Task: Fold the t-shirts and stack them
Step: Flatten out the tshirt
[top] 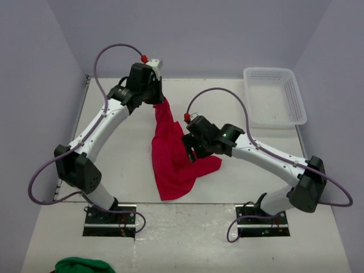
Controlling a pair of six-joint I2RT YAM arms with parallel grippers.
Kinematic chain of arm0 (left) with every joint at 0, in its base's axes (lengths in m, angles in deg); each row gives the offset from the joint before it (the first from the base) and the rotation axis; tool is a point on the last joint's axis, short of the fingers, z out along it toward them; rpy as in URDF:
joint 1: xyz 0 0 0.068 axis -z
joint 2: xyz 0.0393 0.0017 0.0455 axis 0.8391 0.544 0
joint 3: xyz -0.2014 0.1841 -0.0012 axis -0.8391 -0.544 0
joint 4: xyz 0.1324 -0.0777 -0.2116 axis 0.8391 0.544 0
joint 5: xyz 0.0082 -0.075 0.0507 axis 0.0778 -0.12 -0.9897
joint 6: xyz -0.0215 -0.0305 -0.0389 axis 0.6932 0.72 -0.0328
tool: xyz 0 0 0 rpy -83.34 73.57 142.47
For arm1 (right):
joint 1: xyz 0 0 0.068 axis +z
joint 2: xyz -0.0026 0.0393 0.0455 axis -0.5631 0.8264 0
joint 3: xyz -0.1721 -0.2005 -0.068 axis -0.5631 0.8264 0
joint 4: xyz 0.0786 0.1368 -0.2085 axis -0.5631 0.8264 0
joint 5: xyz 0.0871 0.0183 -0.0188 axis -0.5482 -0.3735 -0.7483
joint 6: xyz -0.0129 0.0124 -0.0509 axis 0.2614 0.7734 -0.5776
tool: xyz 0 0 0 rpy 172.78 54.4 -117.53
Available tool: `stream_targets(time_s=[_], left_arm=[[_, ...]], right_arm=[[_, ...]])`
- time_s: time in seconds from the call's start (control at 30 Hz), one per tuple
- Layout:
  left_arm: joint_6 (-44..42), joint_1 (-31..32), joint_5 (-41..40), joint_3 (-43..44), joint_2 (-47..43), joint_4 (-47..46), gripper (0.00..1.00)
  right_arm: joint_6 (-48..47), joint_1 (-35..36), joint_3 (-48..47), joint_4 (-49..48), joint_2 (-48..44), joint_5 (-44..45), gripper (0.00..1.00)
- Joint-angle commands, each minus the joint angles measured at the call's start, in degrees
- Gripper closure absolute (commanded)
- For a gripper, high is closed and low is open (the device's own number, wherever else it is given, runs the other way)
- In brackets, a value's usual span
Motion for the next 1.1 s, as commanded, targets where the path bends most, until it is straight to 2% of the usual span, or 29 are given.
stream_targets(time_s=[0.0,0.13,0.3,0.43,0.53,0.67,0.77,0.9,1.07], left_arm=[[-2.25,1.57,-2.14,-0.33,2.51,-7.91,1.0],[-3.83,1.75,-5.91,5.2,8.67,-5.99,1.0],[-5.25,0.96,-13.04,11.54,12.29,-2.04,1.0],[-4.02,-2.03,-10.24,14.17,15.89,-0.45,1.0],[-3.67,-2.74,-9.89,15.85,19.13,0.95,1.0],[-2.79,-3.18,-9.27,15.5,21.95,1.05,1.0],[-2.35,-3.7,-8.31,14.97,23.01,0.7,1.0],[-2.52,-4.58,-7.69,14.62,23.45,0.52,1.0],[-2.43,-5.37,-5.84,13.74,22.49,0.08,1.0]], right_arm=[[0.83,5.19,-2.22,-3.75,4.85,-2.64,0.27],[2.49,7.93,-4.68,-2.96,10.14,-2.11,0.31],[5.22,8.81,-1.7,-4.36,8.93,-0.88,0.37],[4.96,9.77,0.76,-6.81,7.86,-5.69,0.38],[4.87,13.81,-0.37,-6.3,9.62,-5.63,0.39],[4.08,20.57,-6.69,-3.58,17.42,-4.31,0.4],[4.86,22.69,-9.51,-2.43,21.13,-5.09,0.43],[5.66,24.54,-9.26,-5.58,23.59,-8.07,0.46],[6.45,24.63,-6.97,-8.75,26.58,-10.11,0.41]])
